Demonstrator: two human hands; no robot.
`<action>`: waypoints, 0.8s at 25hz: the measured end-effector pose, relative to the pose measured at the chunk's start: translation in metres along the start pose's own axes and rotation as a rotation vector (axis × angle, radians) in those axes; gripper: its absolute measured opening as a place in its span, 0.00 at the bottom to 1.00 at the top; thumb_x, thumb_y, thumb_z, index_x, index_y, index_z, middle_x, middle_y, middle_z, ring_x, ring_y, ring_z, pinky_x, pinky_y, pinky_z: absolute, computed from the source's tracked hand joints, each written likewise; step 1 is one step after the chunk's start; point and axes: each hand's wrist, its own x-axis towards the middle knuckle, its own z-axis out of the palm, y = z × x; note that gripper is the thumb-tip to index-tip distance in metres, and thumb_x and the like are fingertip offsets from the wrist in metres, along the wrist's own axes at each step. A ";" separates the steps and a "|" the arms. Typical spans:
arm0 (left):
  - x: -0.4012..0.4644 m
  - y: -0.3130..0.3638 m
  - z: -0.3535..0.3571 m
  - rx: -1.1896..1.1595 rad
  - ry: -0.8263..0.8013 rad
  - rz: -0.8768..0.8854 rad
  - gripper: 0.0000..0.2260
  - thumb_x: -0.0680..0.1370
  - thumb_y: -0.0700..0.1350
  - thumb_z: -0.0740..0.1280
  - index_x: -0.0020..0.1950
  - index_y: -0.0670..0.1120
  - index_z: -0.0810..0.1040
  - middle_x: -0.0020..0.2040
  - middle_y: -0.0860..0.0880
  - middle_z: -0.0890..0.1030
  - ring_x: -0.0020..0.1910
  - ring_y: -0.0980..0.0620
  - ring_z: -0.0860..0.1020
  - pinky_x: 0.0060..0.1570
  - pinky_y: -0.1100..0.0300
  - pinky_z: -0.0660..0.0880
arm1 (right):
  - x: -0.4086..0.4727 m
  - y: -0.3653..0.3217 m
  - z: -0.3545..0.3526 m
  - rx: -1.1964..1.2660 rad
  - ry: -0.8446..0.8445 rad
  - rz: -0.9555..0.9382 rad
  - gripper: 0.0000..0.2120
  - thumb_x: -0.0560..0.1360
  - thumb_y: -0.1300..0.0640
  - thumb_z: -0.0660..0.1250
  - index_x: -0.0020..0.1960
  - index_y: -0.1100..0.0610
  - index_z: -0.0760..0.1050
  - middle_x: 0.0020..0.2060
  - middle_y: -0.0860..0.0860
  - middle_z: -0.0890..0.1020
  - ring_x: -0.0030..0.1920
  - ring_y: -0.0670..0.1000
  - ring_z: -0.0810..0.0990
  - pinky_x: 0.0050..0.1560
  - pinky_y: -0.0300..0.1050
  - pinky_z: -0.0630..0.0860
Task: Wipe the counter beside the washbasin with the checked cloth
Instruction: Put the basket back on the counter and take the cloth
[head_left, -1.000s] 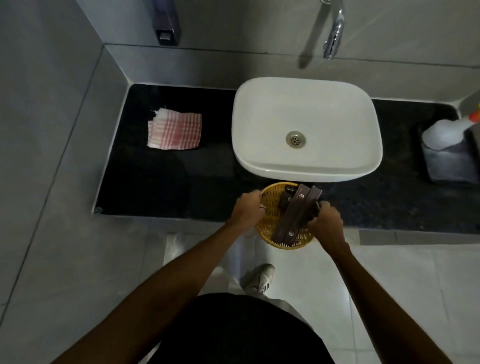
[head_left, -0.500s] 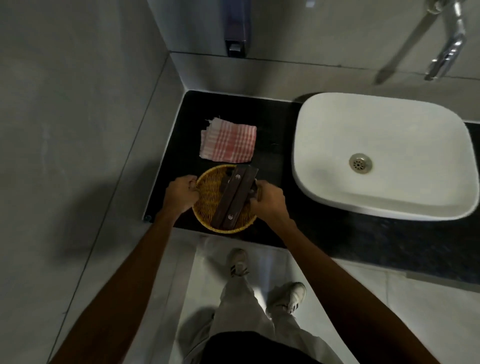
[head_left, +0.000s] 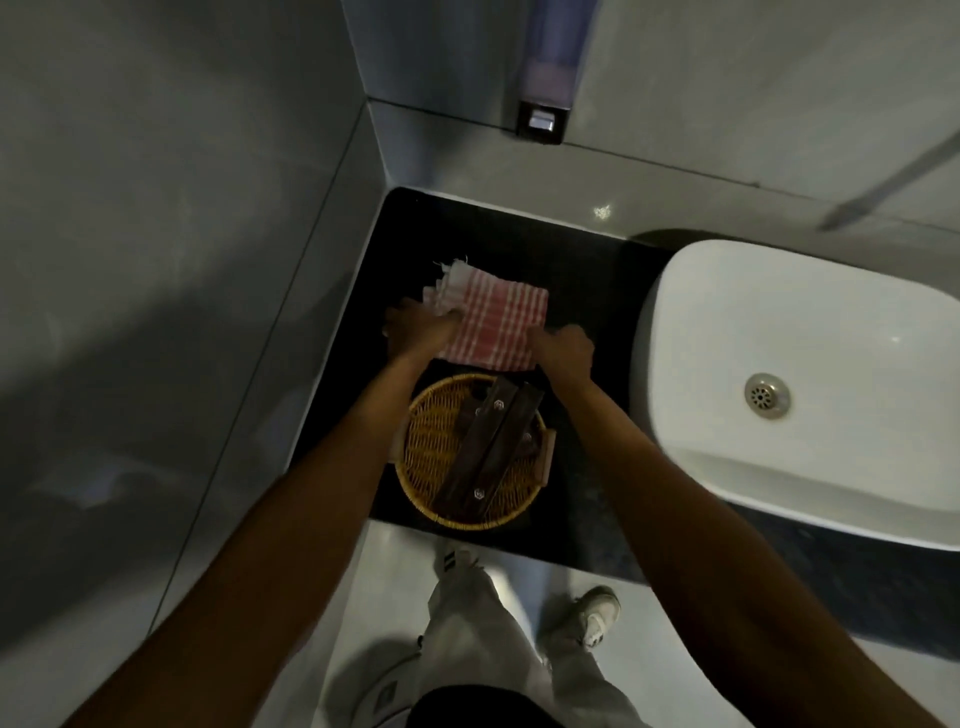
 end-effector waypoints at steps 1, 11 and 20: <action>0.004 0.010 0.009 0.042 0.010 -0.029 0.43 0.75 0.58 0.74 0.81 0.41 0.58 0.79 0.37 0.64 0.76 0.34 0.69 0.69 0.41 0.75 | 0.010 -0.007 0.008 -0.011 -0.018 0.006 0.11 0.79 0.53 0.69 0.44 0.60 0.78 0.44 0.57 0.83 0.44 0.57 0.83 0.51 0.55 0.82; -0.098 0.065 0.037 -0.722 -0.135 0.137 0.15 0.82 0.37 0.65 0.67 0.49 0.77 0.58 0.47 0.85 0.52 0.49 0.85 0.47 0.55 0.84 | -0.024 -0.025 -0.098 0.246 -0.175 -0.288 0.17 0.73 0.54 0.69 0.62 0.51 0.76 0.50 0.47 0.84 0.53 0.53 0.85 0.43 0.38 0.82; -0.377 0.210 0.349 -0.665 -0.719 0.160 0.16 0.84 0.37 0.61 0.71 0.47 0.77 0.53 0.50 0.89 0.50 0.49 0.88 0.46 0.52 0.86 | -0.049 0.205 -0.549 0.339 -0.012 -0.295 0.17 0.77 0.64 0.68 0.54 0.42 0.82 0.46 0.40 0.89 0.49 0.40 0.87 0.45 0.32 0.82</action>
